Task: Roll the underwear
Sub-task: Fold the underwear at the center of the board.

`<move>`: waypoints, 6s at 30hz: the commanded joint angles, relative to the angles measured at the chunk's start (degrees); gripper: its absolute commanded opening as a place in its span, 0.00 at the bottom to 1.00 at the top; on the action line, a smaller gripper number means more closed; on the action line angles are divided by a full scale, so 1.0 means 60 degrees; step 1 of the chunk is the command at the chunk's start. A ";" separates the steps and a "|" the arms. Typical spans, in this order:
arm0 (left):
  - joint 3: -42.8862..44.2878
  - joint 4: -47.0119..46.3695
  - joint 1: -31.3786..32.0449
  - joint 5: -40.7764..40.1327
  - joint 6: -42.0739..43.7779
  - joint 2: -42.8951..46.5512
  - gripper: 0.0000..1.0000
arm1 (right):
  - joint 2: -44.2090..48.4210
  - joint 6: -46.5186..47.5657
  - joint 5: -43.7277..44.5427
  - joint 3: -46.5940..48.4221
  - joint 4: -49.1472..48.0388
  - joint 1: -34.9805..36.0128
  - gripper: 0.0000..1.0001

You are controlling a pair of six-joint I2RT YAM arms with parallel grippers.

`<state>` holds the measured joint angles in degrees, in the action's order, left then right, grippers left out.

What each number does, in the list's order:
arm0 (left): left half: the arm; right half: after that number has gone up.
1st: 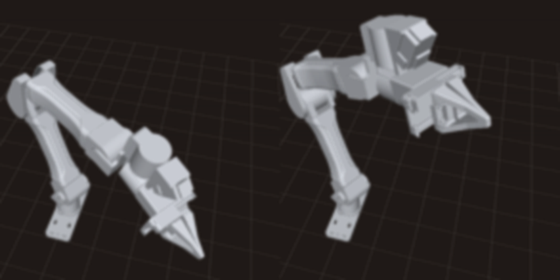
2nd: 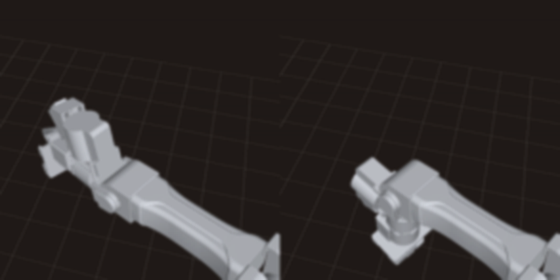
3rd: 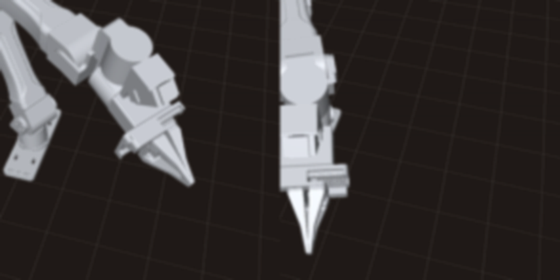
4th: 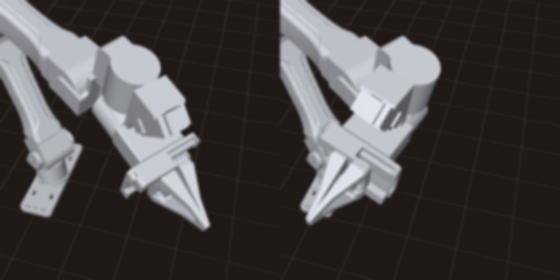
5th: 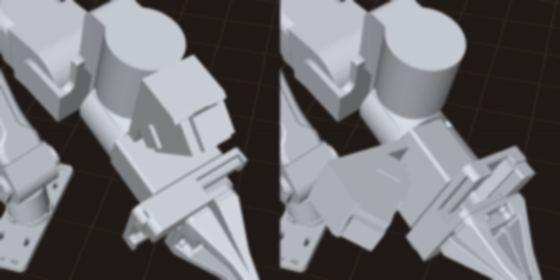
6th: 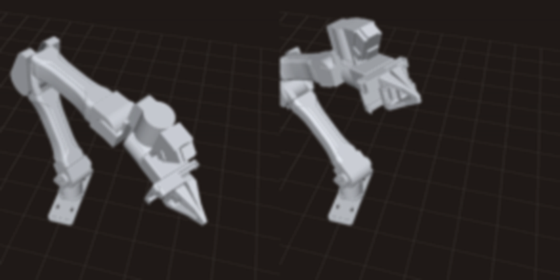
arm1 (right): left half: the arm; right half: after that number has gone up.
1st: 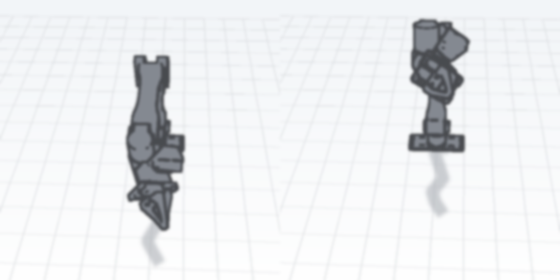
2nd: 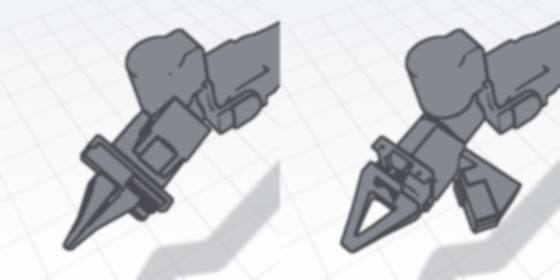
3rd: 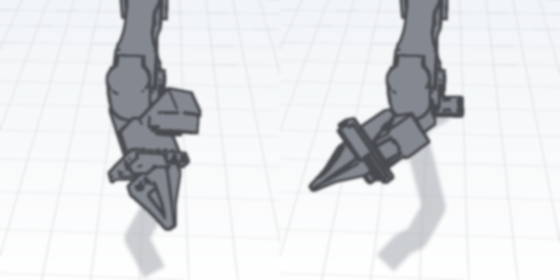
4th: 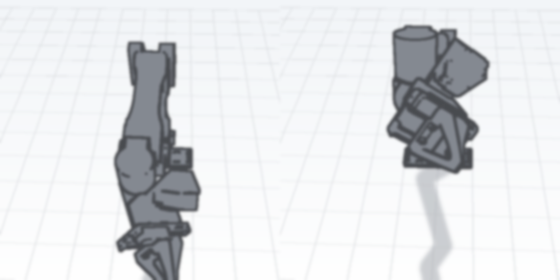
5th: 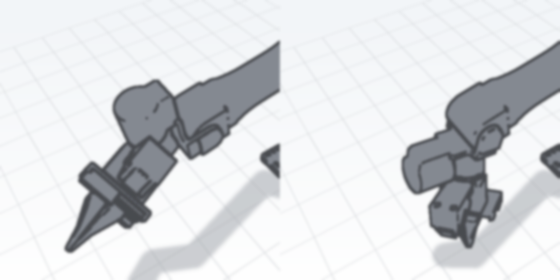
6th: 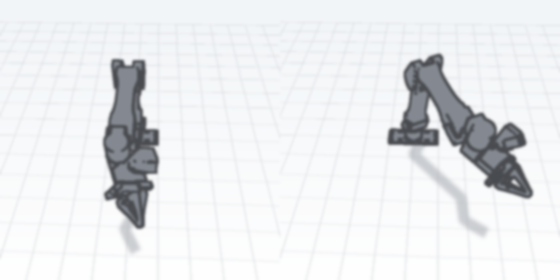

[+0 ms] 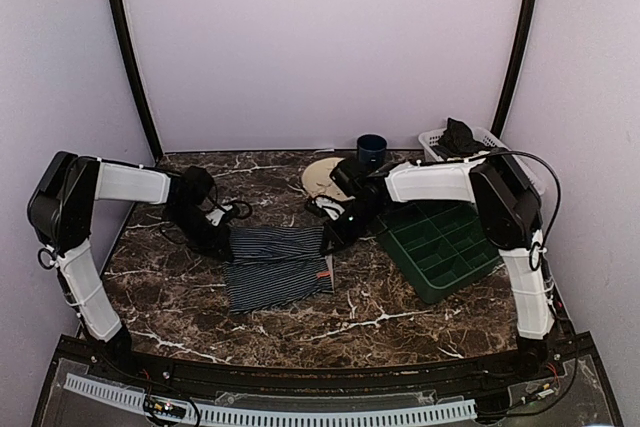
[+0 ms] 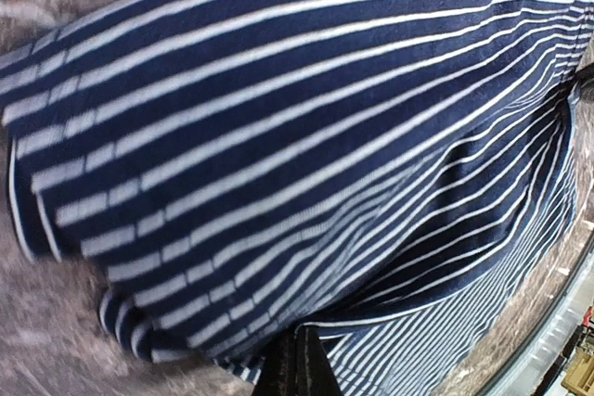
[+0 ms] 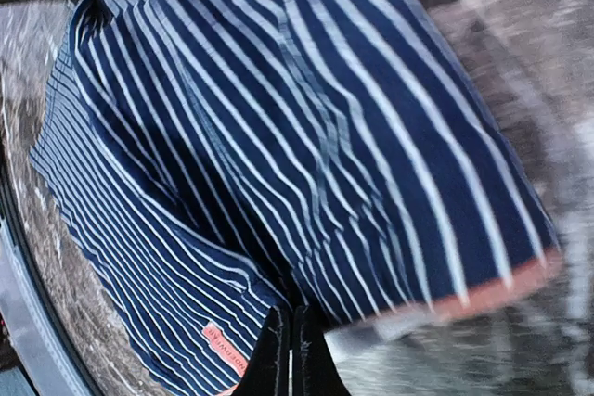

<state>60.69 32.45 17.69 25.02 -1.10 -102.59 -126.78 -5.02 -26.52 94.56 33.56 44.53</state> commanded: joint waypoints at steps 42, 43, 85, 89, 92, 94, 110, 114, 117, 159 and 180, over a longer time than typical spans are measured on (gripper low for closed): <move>-0.2477 -0.0524 0.1062 0.0697 -0.2095 0.2854 0.00 | 0.1417 0.0388 -0.0462 -0.1686 -0.0084 0.0264 0.00; -0.2462 -0.0502 0.1083 0.0806 -0.2100 0.2866 0.01 | 0.1447 0.0504 -0.0471 -0.1684 0.0044 0.0301 0.02; -0.2003 0.0719 0.2867 0.0098 -0.3287 0.2665 0.14 | 0.1385 0.0321 -0.0559 -0.2518 0.0610 0.0591 0.14; -0.1530 0.0556 0.2867 -0.0088 -0.2837 0.3570 0.26 | 0.1869 0.0265 -0.0682 -0.2489 0.0331 0.0597 0.16; -0.0936 0.1062 0.2870 -0.0290 -0.1638 0.3520 0.32 | 0.2070 0.0263 -0.0730 -0.2555 0.0141 0.0592 0.18; -0.0526 0.1592 0.2999 -0.0603 -0.0542 0.3350 0.36 | 0.1961 0.0331 -0.0688 -0.2520 0.0272 0.0603 0.18; -0.1133 0.0843 0.3781 -0.1320 0.3193 0.2899 0.39 | 0.1092 0.0217 -0.0506 -0.2933 0.0212 0.0559 0.14; -0.1183 0.0758 0.4082 -0.1550 0.3352 0.2476 0.39 | 0.1059 0.0219 -0.0464 -0.3029 0.0207 0.0482 0.14; -0.1146 0.0791 0.4272 -0.1857 0.3444 0.2106 0.38 | 0.1033 0.0221 -0.0466 -0.3033 0.0205 0.0434 0.14; -0.1437 0.1294 0.5523 -0.2401 0.4081 0.1823 0.00 | 0.0884 0.0267 -0.0298 -0.2987 0.0396 0.0285 0.12; -0.0100 0.1775 0.4238 -0.4961 0.1819 0.3927 0.66 | 0.2664 -0.0748 -0.1309 -0.1998 -0.0028 0.0166 0.28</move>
<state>54.50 43.44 48.88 -3.03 18.20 -83.07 -115.15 -4.91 -34.09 78.70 35.14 46.72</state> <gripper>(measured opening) 0.606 0.270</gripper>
